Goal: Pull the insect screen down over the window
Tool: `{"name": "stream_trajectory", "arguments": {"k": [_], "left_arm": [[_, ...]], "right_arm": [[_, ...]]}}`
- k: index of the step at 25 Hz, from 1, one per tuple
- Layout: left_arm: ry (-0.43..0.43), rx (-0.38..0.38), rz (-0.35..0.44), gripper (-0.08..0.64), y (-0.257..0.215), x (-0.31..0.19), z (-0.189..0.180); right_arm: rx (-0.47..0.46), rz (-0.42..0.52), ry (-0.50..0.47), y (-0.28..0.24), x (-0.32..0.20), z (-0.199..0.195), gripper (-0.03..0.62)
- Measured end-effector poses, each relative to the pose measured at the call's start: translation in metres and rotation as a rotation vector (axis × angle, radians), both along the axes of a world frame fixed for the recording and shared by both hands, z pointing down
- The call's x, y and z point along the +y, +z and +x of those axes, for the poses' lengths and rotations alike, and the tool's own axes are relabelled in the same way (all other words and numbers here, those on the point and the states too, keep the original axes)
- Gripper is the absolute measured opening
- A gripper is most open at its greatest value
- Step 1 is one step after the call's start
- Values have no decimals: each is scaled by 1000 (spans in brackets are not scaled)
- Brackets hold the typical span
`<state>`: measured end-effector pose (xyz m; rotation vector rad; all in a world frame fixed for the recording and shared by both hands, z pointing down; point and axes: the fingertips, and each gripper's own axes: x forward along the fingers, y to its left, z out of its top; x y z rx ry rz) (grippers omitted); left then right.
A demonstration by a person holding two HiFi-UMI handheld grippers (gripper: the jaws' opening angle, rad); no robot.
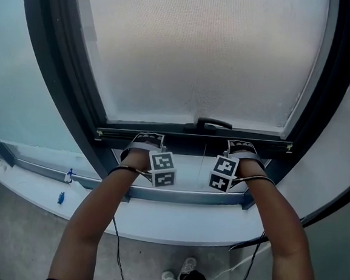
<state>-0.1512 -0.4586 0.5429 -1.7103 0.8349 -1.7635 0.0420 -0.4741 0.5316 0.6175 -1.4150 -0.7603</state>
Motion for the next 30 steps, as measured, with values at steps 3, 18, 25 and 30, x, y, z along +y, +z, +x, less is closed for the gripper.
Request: {"name": "stream_trajectory", "arguments": {"k": [3, 18, 25, 30], "left_arm": [[-12, -2, 7, 281, 0, -3, 0], [-8, 27, -30, 281, -2, 0, 1], [-4, 42, -97, 281, -2, 5, 3], [-6, 57, -112, 281, -4, 0, 2]], "right_arm": [[22, -4, 8, -2, -3, 0, 258], [38, -53, -2, -5, 0, 1, 258], [51, -120, -11, -6, 5, 2, 258], [48, -134, -14, -7, -1, 1, 256]]}}
